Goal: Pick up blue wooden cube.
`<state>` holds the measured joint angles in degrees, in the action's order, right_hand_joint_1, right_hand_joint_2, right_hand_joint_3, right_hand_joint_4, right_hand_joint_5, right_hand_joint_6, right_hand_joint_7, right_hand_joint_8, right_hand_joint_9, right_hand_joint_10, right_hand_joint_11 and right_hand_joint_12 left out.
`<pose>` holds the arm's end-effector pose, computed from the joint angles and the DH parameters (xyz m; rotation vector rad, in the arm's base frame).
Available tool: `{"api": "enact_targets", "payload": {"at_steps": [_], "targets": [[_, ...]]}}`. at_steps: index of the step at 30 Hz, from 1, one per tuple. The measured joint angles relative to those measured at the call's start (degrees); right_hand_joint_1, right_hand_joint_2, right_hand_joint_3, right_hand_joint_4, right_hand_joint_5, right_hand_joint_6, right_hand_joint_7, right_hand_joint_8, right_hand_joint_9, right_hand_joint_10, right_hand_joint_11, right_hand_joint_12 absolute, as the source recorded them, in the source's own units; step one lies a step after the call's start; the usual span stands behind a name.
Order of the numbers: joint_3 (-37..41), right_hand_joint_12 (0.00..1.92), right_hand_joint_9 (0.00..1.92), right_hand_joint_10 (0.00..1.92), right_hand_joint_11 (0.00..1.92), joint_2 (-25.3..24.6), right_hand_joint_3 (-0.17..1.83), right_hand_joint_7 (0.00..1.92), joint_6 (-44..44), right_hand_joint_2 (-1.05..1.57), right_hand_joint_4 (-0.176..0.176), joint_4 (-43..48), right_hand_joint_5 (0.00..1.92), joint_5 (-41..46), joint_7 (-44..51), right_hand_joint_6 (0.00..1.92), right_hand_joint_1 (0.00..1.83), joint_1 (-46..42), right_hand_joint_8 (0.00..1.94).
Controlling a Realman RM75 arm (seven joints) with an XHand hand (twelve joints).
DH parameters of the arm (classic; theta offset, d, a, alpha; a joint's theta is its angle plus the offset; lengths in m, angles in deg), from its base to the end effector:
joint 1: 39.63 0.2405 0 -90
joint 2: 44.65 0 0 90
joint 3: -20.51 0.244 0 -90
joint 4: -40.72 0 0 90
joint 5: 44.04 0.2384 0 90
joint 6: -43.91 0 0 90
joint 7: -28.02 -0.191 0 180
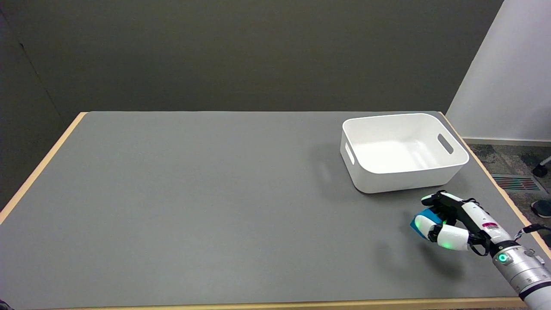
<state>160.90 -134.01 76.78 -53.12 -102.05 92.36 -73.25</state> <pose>-0.3097 -0.1773 0.4900 1.1026 -0.5771 0.4733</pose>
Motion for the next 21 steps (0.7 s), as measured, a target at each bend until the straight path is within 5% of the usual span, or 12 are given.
{"api": "enact_targets", "payload": {"at_steps": [7, 21], "targets": [[-0.92, 1.73, 0.52, 1.24, 0.48, 0.07, 0.86, 0.57, -0.04, 0.61, -0.033, 0.3, 0.38, 0.0, -0.02, 0.75, 0.58, 0.05, 0.75], [-1.91, 1.75, 0.56, 1.27, 0.52, 0.37, 0.98, 0.57, -0.02, 0.64, -0.041, 0.6, 0.39, -0.24, 0.16, 0.84, 1.06, 0.05, 0.75]]}}
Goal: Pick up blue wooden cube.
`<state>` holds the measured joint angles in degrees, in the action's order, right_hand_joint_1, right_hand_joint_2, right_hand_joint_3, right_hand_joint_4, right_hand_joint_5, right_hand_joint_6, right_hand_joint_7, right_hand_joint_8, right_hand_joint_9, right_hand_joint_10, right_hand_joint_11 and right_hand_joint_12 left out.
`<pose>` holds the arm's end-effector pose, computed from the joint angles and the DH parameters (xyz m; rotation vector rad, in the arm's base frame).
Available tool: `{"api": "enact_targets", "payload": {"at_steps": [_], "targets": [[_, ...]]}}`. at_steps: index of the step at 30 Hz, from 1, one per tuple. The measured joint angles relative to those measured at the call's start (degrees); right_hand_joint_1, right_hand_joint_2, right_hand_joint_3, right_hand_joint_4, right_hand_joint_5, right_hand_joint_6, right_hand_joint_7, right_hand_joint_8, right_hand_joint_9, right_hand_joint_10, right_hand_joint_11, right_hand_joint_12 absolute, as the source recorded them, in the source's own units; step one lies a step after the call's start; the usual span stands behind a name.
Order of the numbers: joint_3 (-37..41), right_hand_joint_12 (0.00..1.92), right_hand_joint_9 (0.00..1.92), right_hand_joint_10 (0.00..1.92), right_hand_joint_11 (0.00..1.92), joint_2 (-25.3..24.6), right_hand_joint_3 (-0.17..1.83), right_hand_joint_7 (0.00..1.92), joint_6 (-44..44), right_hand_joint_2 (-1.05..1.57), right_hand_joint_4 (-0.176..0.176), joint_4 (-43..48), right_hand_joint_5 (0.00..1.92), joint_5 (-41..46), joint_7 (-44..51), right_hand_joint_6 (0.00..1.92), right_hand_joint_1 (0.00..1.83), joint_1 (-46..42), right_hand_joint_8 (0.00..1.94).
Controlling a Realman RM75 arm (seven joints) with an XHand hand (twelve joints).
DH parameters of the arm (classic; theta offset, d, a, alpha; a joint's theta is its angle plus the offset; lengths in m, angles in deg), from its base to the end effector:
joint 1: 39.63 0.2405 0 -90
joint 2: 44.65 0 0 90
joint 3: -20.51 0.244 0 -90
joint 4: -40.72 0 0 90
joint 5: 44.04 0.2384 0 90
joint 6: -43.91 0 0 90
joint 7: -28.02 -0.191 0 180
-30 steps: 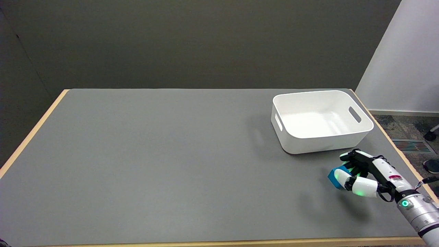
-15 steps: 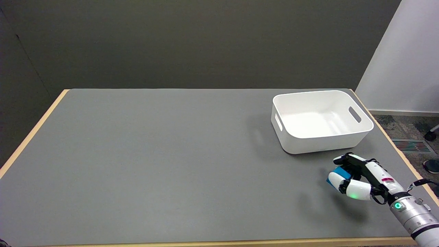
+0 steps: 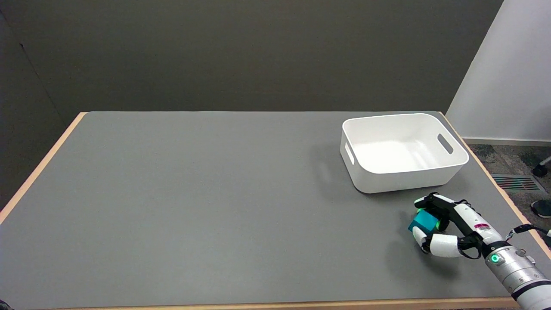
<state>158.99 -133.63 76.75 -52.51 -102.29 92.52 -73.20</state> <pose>-0.3170 -0.1832 0.4809 1.1232 -0.6038 0.4654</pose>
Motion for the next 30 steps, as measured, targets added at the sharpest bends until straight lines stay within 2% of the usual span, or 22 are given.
{"api": "enact_targets", "payload": {"at_steps": [5, 7, 8, 9, 10, 12, 14, 16, 18, 22, 30], "targets": [[-0.25, 1.87, 0.59, 1.33, 0.5, 0.3, 0.96, 0.59, 0.07, 0.72, -0.071, 0.11, 0.4, -0.28, 0.11, 0.98, 1.15, -0.05, 0.89], [-0.47, 1.92, 0.59, 1.5, 0.45, 0.46, 0.35, 0.59, 0.13, 1.14, -0.112, 0.17, 0.41, -0.41, 0.13, 1.03, 1.26, -0.04, 1.56], [-0.55, 1.92, 0.58, 1.65, 0.42, 0.55, 0.28, 0.55, 0.14, 1.19, -0.122, 0.21, 0.4, -0.47, 0.14, 1.06, 1.33, -0.03, 1.64], [-0.62, 1.92, 0.58, 1.81, 0.41, 0.66, 0.27, 0.48, 0.16, 1.21, -0.13, 0.25, 0.38, -0.53, 0.16, 1.11, 1.4, -0.02, 1.66], [-0.71, 1.92, 0.58, 1.9, 0.36, 0.8, 0.23, 0.48, 0.18, 1.24, -0.144, 0.28, 0.38, -0.58, 0.17, 1.21, 1.4, 0.02, 1.68], [-0.83, 1.92, 0.6, 1.92, 0.26, 1.04, 0.11, 0.55, 0.25, 1.31, -0.176, 0.35, 0.44, -0.65, 0.22, 1.48, 1.29, 0.07, 1.74], [-0.91, 1.92, 0.59, 1.92, 0.26, 1.3, 0.1, 0.57, 0.32, 1.31, -0.176, 0.4, 0.47, -0.66, 0.4, 1.44, 1.29, 0.15, 1.71], [-0.94, 1.92, 0.5, 1.92, 0.22, 1.54, 0.09, 0.55, 0.37, 1.38, -0.123, 0.43, 0.41, -0.53, 0.85, 1.64, 1.07, 0.26, 1.92], [-0.93, 1.92, 0.52, 1.92, 0.23, 1.81, 0.12, 0.55, 0.38, 1.37, -0.111, 0.47, 0.42, 0.16, 1.69, 1.65, 1.06, 0.43, 1.93], [-0.7, 1.92, 0.57, 1.92, 0.25, 2.3, 0.15, 0.59, 0.51, 1.34, -0.122, 0.5, 0.43, 2.76, 3.94, 1.63, 1.08, 0.84, 1.89], [1.02, 1.92, 0.65, 1.92, 0.35, 4.38, 0.29, 0.65, 1.14, 1.24, -0.121, 0.39, 0.47, 14.33, 12.73, 1.6, 1.1, 2.25, 1.81]]}}
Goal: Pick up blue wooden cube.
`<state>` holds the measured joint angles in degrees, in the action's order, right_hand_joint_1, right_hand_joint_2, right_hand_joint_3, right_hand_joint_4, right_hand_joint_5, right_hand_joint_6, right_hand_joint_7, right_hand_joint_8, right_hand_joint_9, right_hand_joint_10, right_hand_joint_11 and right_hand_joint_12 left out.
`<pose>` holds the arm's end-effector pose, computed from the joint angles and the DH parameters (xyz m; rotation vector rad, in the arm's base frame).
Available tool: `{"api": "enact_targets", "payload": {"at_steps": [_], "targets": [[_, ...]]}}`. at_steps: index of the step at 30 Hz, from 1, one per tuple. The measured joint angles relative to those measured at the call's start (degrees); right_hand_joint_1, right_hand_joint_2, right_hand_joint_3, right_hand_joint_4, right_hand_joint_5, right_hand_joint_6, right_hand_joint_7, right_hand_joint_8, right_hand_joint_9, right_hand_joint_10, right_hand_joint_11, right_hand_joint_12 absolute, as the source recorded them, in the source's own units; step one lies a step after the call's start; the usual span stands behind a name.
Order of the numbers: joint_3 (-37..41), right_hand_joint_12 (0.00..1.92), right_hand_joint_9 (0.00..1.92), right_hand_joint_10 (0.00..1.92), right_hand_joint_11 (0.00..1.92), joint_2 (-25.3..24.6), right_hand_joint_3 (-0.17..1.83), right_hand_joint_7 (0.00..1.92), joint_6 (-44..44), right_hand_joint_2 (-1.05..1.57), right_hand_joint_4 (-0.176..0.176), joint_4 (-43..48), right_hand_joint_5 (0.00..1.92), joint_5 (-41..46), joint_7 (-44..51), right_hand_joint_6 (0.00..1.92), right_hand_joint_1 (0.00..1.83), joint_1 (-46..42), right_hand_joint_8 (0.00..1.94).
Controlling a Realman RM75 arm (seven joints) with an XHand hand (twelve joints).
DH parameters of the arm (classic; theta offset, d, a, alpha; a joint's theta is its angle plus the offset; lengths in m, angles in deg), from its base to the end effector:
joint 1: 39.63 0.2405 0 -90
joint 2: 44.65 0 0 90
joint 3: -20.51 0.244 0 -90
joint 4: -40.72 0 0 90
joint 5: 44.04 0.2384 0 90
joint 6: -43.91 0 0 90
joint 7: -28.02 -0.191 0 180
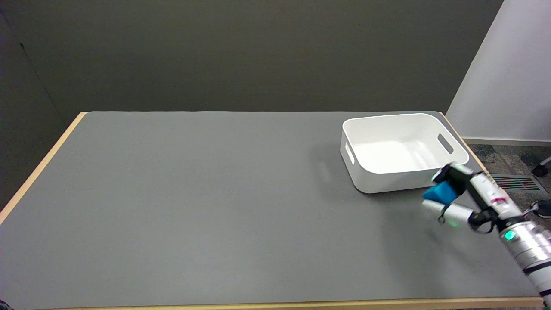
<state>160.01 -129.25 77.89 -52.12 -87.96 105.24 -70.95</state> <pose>-0.2671 -0.2017 0.5036 1.1966 -0.4035 0.5266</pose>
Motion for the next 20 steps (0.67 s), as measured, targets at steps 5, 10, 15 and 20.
{"api": "enact_targets", "payload": {"at_steps": [5, 10, 15, 20], "targets": [[1.7, 1.92, 0.67, 1.92, 0.38, 2.35, 0.34, 0.68, 0.65, 1.2, -0.116, -0.77, 0.49, 8.02, 6.03, 1.6, 1.11, 1.01, 1.78], [2.98, 1.92, 0.69, 1.92, 0.4, 4.92, 0.38, 0.69, 1.24, 1.18, -0.111, -1.41, 0.5, 14.93, 10.83, 1.6, 1.12, 1.96, 1.76], [3.22, 1.92, 0.71, 1.92, 0.43, 8.75, 0.43, 0.71, 1.45, 1.14, -0.108, -1.07, 0.51, 19.9, 14.53, 1.6, 1.12, 2.96, 1.74], [1.29, 1.92, 0.72, 1.92, 0.45, 14.22, 0.46, 0.72, 1.42, 1.12, -0.105, 2.63, 0.53, 23.82, 17.57, 1.59, 1.13, 4.89, 1.72]]}}
